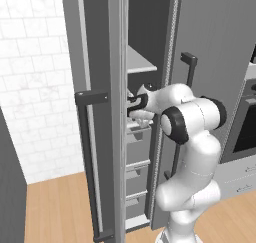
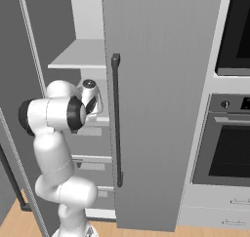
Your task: Take the meat container that has the shrimp and place it on the second highest rack of the freezer. Then take the vegetable container that has the lime and cucumber and place it on the highest rack of the freezer.
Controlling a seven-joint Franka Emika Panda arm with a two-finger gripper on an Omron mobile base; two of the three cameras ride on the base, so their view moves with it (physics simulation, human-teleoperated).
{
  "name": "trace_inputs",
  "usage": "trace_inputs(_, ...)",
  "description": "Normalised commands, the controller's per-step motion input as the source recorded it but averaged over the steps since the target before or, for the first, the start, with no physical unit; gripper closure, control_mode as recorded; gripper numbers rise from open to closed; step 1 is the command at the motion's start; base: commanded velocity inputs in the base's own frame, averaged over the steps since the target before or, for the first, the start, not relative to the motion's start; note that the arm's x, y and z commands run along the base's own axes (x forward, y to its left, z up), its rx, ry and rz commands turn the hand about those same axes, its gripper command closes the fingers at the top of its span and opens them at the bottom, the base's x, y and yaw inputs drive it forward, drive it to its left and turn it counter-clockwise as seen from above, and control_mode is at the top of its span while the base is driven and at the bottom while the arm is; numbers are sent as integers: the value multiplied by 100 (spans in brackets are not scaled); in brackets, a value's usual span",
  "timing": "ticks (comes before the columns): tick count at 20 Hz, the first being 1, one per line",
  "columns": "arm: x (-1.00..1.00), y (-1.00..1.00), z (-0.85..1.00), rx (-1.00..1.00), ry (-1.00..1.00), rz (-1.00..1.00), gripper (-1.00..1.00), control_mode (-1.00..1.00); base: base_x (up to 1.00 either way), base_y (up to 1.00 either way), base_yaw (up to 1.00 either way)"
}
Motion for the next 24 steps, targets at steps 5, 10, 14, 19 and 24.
trace_inputs(5, 50, 16, -39, 0, 0, -7, 100, -100, 0, 0, 0)
trace_inputs(10, 40, 8, -13, 0, -1, -6, -100, -100, 0, 0, 0)
trace_inputs(14, -61, 0, 0, 0, -20, -1, -100, -100, 0, 0, 0)
trace_inputs(19, -91, 0, 20, 0, -32, 0, -100, -100, 0, 0, 0)
trace_inputs(24, -70, -16, 88, 4, -30, 0, -100, -100, 0, 0, 0)
